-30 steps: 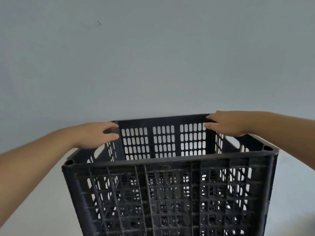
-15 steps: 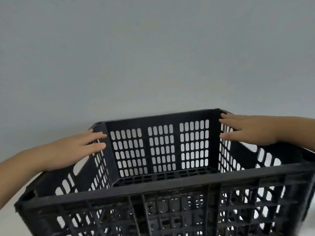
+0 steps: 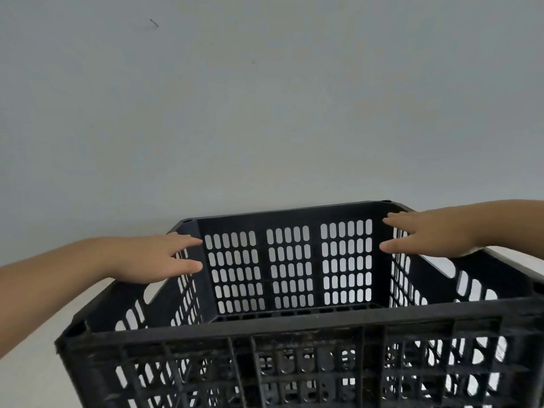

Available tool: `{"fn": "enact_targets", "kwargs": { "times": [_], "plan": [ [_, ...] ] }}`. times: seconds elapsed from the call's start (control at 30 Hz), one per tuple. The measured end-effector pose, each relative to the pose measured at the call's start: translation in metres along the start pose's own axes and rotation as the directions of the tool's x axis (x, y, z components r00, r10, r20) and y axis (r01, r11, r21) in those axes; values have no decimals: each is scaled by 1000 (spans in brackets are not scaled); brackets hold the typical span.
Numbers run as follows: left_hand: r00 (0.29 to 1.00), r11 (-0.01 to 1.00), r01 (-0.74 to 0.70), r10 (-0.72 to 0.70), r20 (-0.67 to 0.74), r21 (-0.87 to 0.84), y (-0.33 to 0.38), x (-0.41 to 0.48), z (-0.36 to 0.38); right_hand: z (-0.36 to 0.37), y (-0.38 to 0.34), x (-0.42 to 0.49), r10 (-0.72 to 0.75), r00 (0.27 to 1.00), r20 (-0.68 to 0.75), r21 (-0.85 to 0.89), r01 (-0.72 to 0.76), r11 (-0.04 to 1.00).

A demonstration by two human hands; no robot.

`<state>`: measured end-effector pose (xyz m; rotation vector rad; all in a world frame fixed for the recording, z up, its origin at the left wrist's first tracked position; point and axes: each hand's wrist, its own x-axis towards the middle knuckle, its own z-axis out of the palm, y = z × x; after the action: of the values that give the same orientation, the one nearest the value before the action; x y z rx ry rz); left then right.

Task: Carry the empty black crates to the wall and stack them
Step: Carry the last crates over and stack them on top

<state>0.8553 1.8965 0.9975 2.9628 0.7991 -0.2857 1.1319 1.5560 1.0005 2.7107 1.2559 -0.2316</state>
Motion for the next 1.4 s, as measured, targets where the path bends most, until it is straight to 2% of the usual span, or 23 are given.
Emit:
{"fn": "enact_targets", "kwargs": {
  "times": [0.13, 0.33, 0.5, 0.73, 1.0, 1.17, 1.4],
  "plan": [
    [999, 999, -2, 4, -39, 45, 31, 17, -25, -18, -28, 23, -92, 980, -178, -44, 85, 995],
    [988, 987, 1, 24, -152, 161, 87, 68, -52, -46, -87, 62, -206, 941, -269, -76, 193, 978],
    [980, 978, 8, 33, -194, 206, 117, 111, -43, -39, -109, 110, -208, 955, -213, -136, 182, 974],
    [987, 990, -32, 53, -155, 134, 125, 137, -21, -29, -115, 138, -122, 982, -145, -195, 93, 976],
    [985, 993, -50, 67, -158, 111, 118, 144, 0, -8, -108, 147, -107, 961, -254, -146, 71, 987],
    [983, 994, -64, 78, -167, 90, 119, 142, -3, -13, -112, 145, -91, 972, -215, -91, 73, 993],
    [995, 995, -40, 48, -89, 88, 121, 136, -15, -16, -115, 142, -53, 981, -187, -78, 39, 996]
  ]
}}
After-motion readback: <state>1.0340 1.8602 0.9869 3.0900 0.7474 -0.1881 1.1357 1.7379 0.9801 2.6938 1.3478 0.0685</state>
